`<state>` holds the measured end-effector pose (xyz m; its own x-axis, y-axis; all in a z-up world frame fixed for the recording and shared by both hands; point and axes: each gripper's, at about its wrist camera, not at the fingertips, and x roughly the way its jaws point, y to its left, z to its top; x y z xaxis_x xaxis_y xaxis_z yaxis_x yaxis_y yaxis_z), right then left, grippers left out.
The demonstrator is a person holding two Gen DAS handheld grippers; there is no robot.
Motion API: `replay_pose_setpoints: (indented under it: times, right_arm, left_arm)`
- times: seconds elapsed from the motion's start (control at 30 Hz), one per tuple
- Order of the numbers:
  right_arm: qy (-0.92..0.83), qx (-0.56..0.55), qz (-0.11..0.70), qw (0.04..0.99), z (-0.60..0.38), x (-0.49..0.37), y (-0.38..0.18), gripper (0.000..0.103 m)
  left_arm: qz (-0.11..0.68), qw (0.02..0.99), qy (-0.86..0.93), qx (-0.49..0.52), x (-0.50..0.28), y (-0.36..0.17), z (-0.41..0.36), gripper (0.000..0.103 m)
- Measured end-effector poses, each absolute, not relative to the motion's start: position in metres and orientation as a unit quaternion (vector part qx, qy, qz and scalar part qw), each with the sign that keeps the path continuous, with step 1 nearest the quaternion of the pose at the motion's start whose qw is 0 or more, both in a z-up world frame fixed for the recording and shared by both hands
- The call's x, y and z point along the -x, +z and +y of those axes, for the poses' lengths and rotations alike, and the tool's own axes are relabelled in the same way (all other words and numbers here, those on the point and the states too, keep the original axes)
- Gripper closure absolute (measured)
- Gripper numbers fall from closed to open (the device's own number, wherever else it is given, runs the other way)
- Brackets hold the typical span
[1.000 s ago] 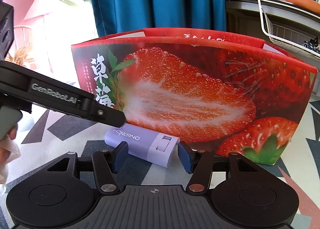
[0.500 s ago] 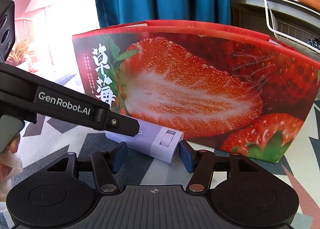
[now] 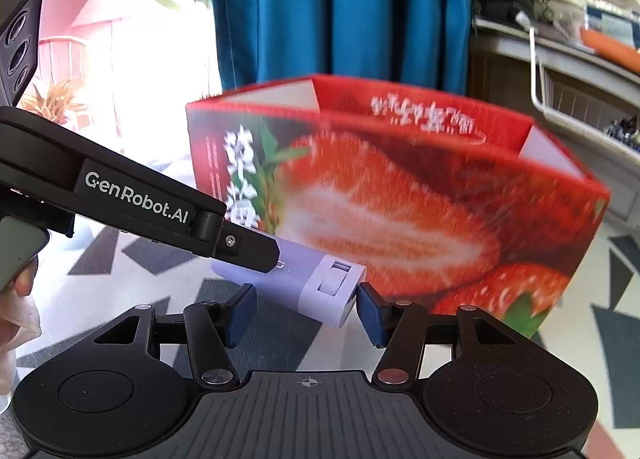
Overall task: Organize rigid objects
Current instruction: 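Carry the purple power bank into the red box and open the left gripper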
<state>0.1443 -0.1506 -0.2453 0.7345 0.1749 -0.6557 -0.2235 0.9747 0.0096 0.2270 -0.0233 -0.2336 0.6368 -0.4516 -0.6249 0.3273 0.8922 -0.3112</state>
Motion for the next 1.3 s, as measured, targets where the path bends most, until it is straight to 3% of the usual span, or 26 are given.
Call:
replay_pose_setpoints:
  times: [0.63, 0.9, 1.3]
  right_arm:
    - [0.112, 0.084, 0.262, 0.955, -0.152, -0.16, -0.164, 0.056]
    - [0.111, 0.08, 0.294, 0.946, -0.17, -0.214, -0.172, 0.056]
    - [0.143, 0.032, 0.417, 0.897, -0.182, -0.304, -0.2, 0.056]
  left_arm:
    - [0.287, 0.925, -0.234, 0.088, -0.227, -0.155, -0.024, 0.063]
    - [0.333, 0.906, -0.237, 0.11, -0.291, -0.159, -0.039, 0.061]
    - [0.398, 0.884, -0.204, 0.137, -0.36, -0.185, -0.041, 0.061]
